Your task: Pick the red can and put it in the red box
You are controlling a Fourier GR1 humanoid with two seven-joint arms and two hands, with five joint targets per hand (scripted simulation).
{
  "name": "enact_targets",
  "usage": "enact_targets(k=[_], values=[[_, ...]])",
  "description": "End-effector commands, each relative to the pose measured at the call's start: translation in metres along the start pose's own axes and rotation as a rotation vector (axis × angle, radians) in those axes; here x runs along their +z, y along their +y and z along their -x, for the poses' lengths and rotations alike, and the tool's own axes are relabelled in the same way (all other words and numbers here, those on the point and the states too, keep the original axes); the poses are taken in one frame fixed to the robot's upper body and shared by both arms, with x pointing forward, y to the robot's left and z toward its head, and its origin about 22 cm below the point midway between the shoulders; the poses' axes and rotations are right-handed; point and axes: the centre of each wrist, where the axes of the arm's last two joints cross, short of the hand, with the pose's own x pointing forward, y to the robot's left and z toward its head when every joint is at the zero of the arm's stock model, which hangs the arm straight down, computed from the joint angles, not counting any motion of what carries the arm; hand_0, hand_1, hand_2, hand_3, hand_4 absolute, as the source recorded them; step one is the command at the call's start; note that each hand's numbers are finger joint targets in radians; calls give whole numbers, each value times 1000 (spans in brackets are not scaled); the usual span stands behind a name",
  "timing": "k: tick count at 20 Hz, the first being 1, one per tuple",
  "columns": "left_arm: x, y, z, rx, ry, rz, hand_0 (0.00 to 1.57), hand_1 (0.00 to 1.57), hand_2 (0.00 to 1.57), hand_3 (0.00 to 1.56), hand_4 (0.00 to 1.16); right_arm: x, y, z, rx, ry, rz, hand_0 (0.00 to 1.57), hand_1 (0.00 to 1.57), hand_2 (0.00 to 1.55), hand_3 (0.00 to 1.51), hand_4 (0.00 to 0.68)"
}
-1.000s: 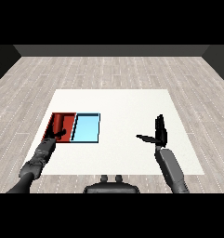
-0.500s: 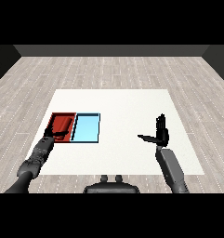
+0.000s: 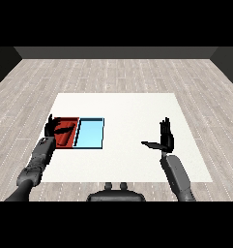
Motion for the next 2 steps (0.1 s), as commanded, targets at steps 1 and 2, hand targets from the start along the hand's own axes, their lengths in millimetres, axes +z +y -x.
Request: enact_targets(k=[1,2], values=[[8,-26,-6,215,-225,101,0,0,0,0,0,10,4,-1,-3,-14,-61,0,0,0,0,0],[5,-13,-11,215,-239,120,0,0,0,0,0,11,8,-3,-21,-19,-64,0,0,0,0,0]])
